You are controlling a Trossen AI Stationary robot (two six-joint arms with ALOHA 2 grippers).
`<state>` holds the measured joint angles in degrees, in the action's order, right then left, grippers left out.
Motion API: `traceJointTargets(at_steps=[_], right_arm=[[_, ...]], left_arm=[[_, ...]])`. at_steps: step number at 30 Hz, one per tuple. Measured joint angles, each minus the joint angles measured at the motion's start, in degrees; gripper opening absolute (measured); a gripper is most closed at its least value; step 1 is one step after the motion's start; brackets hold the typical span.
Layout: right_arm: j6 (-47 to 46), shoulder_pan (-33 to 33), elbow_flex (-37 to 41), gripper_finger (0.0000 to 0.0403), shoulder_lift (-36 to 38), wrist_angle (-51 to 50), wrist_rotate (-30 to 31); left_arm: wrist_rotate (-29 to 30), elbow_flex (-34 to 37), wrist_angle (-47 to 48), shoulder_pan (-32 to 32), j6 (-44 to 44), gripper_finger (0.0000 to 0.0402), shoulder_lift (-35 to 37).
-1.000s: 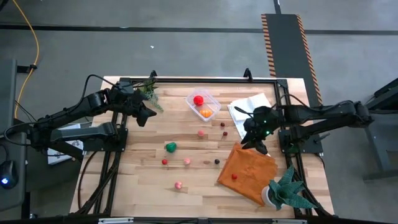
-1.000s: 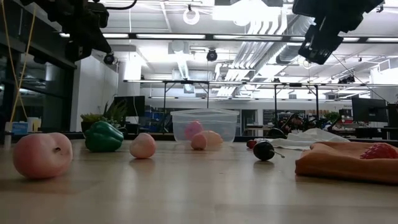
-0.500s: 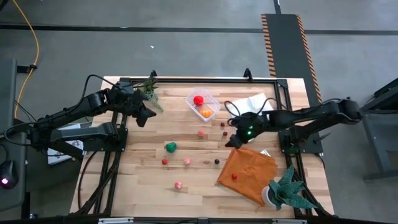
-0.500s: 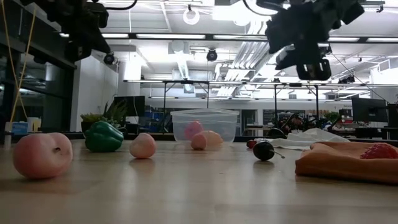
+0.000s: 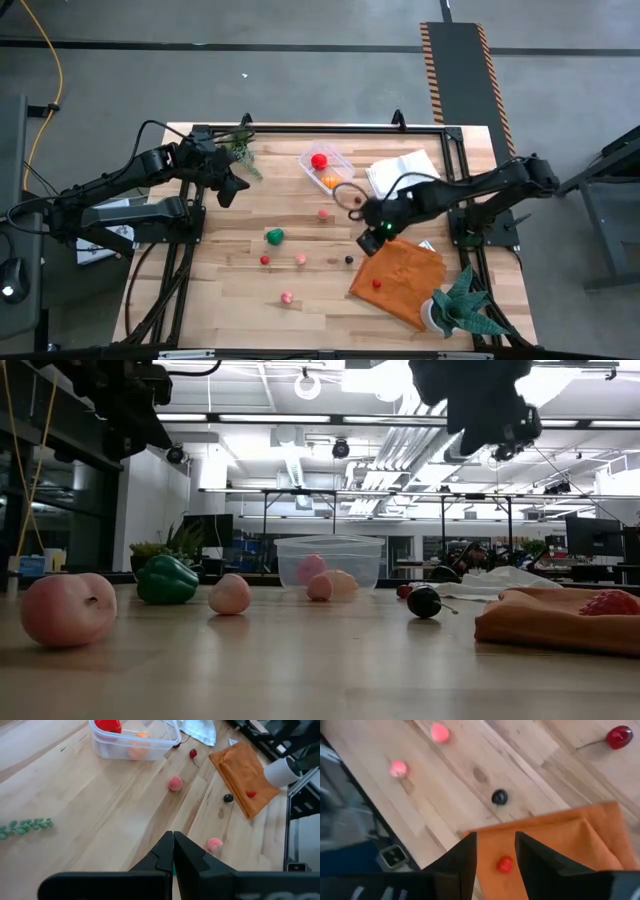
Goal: Pick and placing Produce into tupperware
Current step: Put the red raspberry into the transparent bin
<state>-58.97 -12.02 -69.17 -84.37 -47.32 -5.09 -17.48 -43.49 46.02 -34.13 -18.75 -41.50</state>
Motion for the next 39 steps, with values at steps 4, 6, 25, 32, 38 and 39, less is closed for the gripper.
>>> traceJointTargets(at_steps=[4,6,25,32,38,39], right_arm=[[-1.44,-2.88,-4.87,0.0121,-4.37,-4.50,3.31],[-3.78,-4.03,-5.99,0.0121,-6.28,-6.39,3.60],[-26.50,-13.23,-6.56,0.0121,-10.07,-9.07,2.92],[-30.13,-14.81,-6.56,0.0121,-10.09,-9.44,2.26],[-28.23,-14.66,-6.56,0.0121,-13.02,-9.78,-0.14],[-27.96,-14.62,-6.54,0.0121,-13.75,-9.73,-0.74]], left_arm=[[0.01,0.00,1.12,0.02,1.60,0.0001,-0.01],[0.03,0.00,1.39,0.02,1.91,0.0001,-0.01],[0.10,0.00,2.43,0.01,1.99,0.0001,-0.02],[0.12,0.00,2.39,0.02,2.04,0.0001,0.00],[0.29,0.00,2.29,0.00,3.96,0.0001,-0.02],[0.32,0.00,2.26,0.02,3.96,0.0001,0.00]])
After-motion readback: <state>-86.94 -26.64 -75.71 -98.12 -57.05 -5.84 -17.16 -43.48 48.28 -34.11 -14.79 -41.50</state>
